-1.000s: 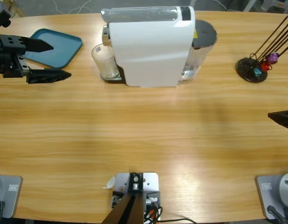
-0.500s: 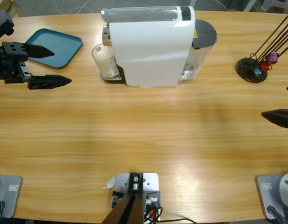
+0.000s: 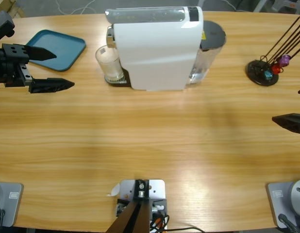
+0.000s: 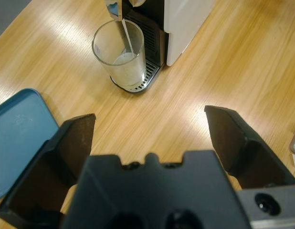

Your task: Pour coffee

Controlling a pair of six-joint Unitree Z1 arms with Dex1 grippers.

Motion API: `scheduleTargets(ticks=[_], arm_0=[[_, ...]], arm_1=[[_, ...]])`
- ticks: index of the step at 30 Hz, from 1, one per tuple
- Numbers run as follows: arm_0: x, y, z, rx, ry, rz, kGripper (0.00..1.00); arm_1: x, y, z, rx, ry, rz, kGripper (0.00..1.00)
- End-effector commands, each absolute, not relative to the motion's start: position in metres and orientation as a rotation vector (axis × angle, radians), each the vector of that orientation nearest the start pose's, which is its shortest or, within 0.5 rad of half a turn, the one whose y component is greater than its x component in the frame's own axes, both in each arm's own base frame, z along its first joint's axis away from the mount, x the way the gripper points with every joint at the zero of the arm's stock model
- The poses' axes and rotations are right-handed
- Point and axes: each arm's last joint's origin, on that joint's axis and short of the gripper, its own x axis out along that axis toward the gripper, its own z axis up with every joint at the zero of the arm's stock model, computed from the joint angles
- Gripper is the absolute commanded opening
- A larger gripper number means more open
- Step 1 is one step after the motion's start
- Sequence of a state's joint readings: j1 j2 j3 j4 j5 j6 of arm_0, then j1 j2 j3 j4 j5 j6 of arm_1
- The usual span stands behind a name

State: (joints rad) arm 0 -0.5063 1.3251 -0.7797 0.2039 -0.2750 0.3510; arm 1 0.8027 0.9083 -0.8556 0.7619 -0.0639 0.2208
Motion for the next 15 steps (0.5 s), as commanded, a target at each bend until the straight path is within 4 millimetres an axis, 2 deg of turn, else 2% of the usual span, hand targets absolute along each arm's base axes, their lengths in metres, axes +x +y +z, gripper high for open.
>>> scheduleTargets(ticks=[1, 15], arm_0=[[0.1787, -0.1145, 0.2878, 0.411, 0.651, -0.878, 1.000], [0.1768, -0.1133, 0.2876, 0.412, 0.650, -0.875, 1.000]], arm_1=[[0.0646, 0.0617, 0.3300, -0.168, 0.864, 0.577, 1.000], [0.0645, 0.0615, 0.3301, -0.166, 0.863, 0.574, 1.000]])
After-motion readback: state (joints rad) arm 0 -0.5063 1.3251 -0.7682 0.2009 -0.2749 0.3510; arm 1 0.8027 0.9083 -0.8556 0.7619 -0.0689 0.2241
